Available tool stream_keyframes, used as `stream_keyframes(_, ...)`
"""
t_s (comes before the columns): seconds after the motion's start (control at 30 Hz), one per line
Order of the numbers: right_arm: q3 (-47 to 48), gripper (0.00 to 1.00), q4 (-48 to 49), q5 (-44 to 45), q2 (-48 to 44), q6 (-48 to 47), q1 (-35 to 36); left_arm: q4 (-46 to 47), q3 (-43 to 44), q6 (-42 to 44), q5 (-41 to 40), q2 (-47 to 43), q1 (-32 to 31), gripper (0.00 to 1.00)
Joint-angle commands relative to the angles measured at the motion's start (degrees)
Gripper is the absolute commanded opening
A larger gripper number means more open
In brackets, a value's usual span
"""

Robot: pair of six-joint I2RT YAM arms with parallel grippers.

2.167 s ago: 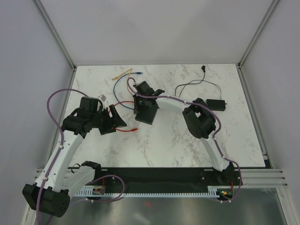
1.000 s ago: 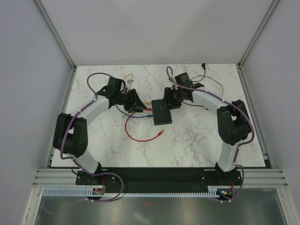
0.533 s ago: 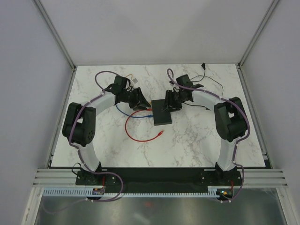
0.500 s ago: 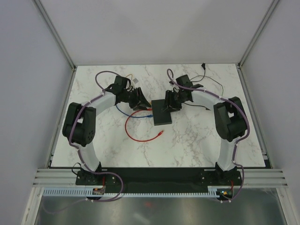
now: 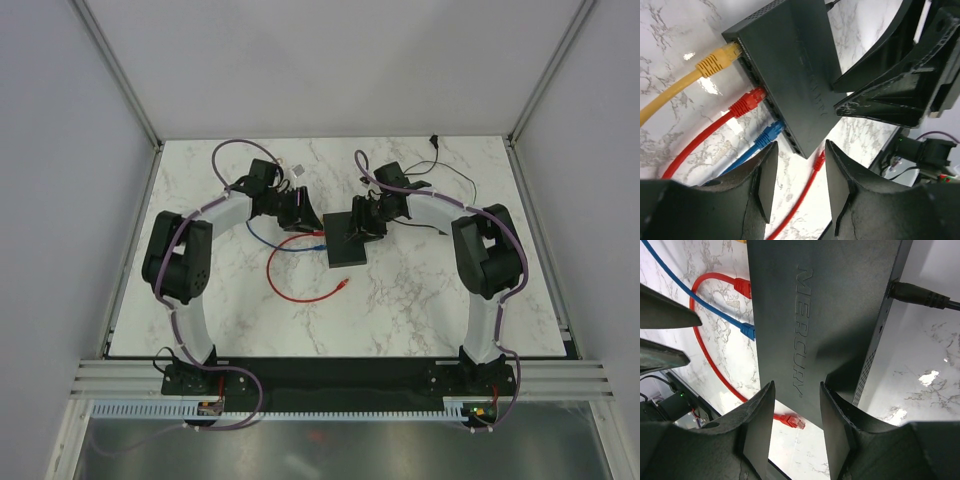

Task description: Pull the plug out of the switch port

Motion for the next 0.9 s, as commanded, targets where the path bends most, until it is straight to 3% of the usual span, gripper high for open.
stream_keyframes(0.0, 0.0, 0.49, 0.8, -1.6, 0.6, -0.2, 0.0, -1.0, 2.0, 9.9, 0.6, 1.7, 0.0, 0.49)
stream_keyframes(0.23, -0.7, 0.49, 0.8, -1.6, 0.5, -0.3, 0.0, -1.6, 2.0, 13.2, -1.2, 5.2, -1.8, 0.54)
stream_keyframes(0.87, -1.0, 0.49, 0.3, -0.8, 1.0, -1.4, 0.0, -3.7, 4.1, 15.4, 0.8, 10.3, -2.9, 0.46)
